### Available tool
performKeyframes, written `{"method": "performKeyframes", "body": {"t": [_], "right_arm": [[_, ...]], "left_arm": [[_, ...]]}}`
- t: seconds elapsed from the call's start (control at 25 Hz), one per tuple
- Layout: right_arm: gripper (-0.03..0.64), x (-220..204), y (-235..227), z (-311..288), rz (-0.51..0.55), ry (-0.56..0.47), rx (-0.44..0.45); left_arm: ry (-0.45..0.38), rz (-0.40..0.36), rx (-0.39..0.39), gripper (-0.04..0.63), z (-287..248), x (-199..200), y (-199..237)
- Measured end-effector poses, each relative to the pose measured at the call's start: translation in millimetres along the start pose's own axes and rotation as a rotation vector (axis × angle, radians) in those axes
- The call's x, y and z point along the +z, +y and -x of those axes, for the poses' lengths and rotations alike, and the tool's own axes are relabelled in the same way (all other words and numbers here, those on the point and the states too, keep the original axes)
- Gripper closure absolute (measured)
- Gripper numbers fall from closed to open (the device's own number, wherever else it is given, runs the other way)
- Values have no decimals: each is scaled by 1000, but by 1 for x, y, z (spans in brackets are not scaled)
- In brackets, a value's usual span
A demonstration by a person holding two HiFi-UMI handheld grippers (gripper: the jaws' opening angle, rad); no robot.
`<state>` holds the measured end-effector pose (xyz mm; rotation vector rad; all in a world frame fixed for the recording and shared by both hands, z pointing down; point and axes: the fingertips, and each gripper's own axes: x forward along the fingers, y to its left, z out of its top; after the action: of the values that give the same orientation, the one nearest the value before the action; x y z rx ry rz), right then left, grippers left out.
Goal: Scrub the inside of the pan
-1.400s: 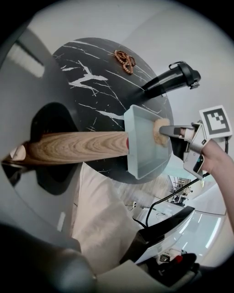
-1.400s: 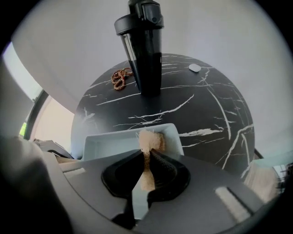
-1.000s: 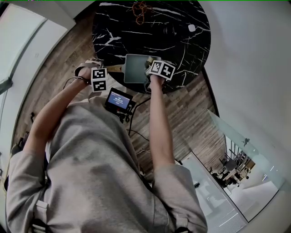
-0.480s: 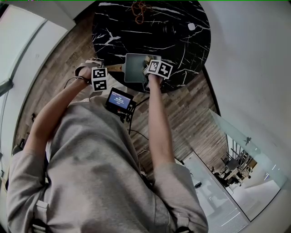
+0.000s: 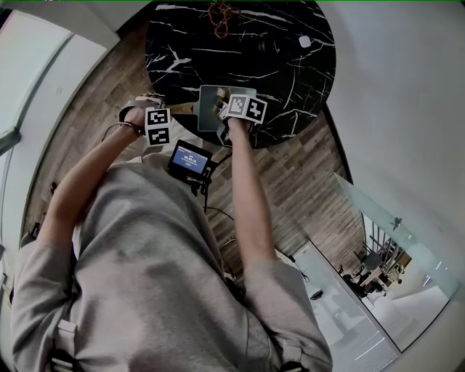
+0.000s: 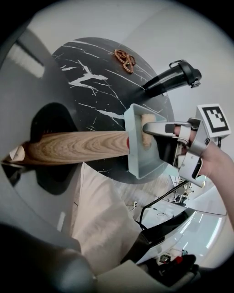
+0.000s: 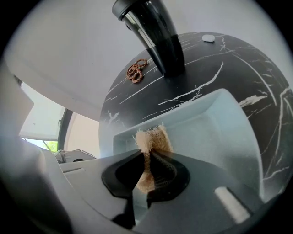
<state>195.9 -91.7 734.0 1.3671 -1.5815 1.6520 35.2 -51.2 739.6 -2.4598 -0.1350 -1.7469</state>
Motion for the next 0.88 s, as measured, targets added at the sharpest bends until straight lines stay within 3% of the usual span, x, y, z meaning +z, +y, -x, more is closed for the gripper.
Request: {"method": "performKeyframes", "body": {"t": [0.36,0.68,0.88], "right_arm": [[575,-14,43,-20,-95,59,198],[577,-15,47,-22,-82,96,234],[577,-16,52,-20,-69,97,308]], "left_arm": [[2,-5,-2,535,0,0,-1],[0,-8,-2,535,0,0,0],[-9,-16,5,534,1,1,0]]}}
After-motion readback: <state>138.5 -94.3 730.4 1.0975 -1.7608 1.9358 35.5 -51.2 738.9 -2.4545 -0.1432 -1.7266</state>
